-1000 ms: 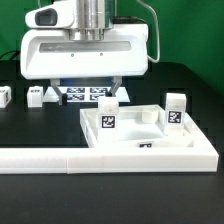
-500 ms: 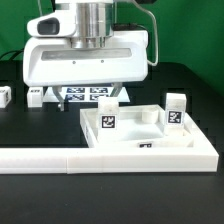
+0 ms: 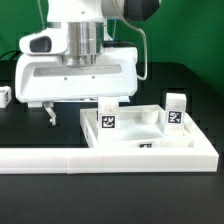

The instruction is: Assemble square table

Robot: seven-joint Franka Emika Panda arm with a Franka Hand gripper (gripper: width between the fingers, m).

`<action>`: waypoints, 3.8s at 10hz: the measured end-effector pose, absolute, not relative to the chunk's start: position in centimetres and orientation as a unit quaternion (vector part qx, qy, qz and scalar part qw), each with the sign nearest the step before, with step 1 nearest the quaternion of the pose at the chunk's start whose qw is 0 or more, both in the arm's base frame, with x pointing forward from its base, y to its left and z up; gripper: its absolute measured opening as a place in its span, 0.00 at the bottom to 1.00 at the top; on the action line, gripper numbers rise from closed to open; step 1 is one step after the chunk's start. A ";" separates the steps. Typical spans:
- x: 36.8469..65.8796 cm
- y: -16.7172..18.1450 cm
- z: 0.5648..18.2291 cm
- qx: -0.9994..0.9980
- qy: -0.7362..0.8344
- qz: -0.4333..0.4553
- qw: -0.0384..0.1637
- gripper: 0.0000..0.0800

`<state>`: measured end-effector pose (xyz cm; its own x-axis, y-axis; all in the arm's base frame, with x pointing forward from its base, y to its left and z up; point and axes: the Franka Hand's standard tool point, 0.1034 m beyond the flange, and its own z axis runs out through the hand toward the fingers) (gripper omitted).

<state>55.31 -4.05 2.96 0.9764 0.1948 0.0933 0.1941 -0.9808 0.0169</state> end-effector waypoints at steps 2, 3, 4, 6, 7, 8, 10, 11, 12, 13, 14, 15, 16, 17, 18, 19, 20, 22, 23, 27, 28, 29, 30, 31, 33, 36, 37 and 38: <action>55.3 -4.1 2.9 0.994 0.098 0.047 0.004 0.81; 55.3 -4.1 2.9 0.994 0.098 0.047 0.004 0.81; 55.2 -4.2 2.8 0.994 0.099 0.046 0.004 0.81; 54.8 -4.1 2.0 0.994 0.102 0.040 0.003 0.81; 54.7 -3.8 1.7 0.994 0.102 0.037 0.001 0.81; 54.8 -3.5 1.5 0.994 0.102 0.035 -0.001 0.81; 55.2 -3.0 1.0 0.994 0.102 0.034 -0.003 0.81; 55.2 -2.9 0.9 0.994 0.102 0.033 -0.003 0.81; 55.2 -2.8 0.9 0.994 0.100 0.033 -0.004 0.81; 55.1 -2.7 0.9 0.995 0.093 0.032 -0.004 0.81; 55.1 -2.5 0.9 0.996 0.086 0.032 -0.004 0.68; 55.1 -2.6 0.9 0.996 0.086 0.032 -0.004 0.68; 55.1 -2.6 0.9 0.996 0.086 0.032 -0.004 0.42; 55.1 -2.6 0.9 0.996 0.086 0.032 -0.004 0.42; 55.1 -2.6 0.9 0.996 0.086 0.032 -0.004 0.13; 55.2 -2.6 1.0 0.996 0.086 0.033 -0.004 0.13; 55.2 -2.6 1.0 0.996 0.086 0.033 -0.004 0.07; 55.2 -2.6 1.0 0.996 0.086 0.033 -0.004 0.07; 55.2 -2.6 1.0 0.996 0.086 0.033 -0.004 0.07; 55.2 -2.6 1.0 0.996 0.086 0.033 -0.004 0.07; 55.2 -2.7 1.0 0.996 0.088 0.033 -0.004 0.07; 55.2 -2.7 1.0 0.996 0.089 0.033 -0.004 0.07; 55.2 -2.9 1.0 0.993 0.111 0.034 -0.002 0.07; 55.2 -3.0 1.0 0.991 0.129 0.034 -0.001 0.07; 55.2 -3.4 1.0 0.982 0.186 0.034 0.003 0.07; 55.3 -3.8 1.1 0.963 0.267 0.032 0.010 0.07; 55.3 -3.9 1.1 0.952 0.303 0.031 0.013 0.07; 55.6 -3.6 1.3 0.944 0.328 0.031 0.016 0.07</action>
Offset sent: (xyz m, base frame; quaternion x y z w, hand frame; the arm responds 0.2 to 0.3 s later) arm 0.0000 0.0000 0.0000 0.0000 0.0000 0.0000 1.0000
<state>55.60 -3.63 1.26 0.7832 0.6199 0.0480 0.6179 -0.7846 0.0509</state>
